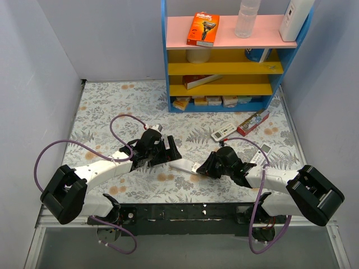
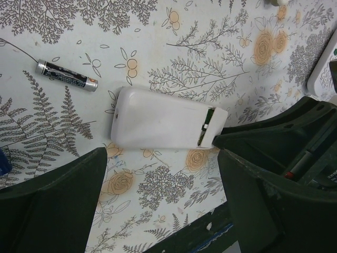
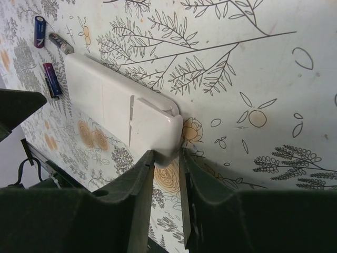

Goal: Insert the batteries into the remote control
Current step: Load the battery cover into the remote control.

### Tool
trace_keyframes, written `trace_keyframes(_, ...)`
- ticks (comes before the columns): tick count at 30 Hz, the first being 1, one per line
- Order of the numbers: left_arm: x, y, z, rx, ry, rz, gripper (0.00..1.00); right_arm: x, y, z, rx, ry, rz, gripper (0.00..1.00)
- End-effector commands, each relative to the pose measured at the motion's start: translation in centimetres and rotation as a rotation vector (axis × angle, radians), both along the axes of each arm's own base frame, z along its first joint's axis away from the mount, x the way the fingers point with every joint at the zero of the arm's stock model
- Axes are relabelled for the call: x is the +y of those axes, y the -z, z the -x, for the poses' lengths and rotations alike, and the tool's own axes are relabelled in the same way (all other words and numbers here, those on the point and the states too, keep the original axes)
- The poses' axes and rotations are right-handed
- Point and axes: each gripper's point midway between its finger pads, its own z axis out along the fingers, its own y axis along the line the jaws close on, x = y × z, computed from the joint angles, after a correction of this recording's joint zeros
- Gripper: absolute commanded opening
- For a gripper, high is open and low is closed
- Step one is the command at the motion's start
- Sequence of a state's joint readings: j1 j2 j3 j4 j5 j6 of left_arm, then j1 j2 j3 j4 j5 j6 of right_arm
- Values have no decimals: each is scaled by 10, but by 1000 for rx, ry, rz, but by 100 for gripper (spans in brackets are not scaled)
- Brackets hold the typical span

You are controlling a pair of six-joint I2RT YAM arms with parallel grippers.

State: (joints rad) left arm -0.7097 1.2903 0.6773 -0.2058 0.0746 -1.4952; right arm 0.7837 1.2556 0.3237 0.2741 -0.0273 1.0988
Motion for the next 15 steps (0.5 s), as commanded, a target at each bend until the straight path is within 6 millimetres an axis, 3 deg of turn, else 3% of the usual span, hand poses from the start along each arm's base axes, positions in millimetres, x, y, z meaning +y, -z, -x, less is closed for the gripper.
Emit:
trace_keyframes(1, 2, -3, -8, -31, 9, -40, 86, 4, -11, -8, -33, -4, 16, 32)
trace_keyframes(15, 1, 12, -13, -5, 66, -129, 83, 7, -18, -11, -31, -24, 43, 34)
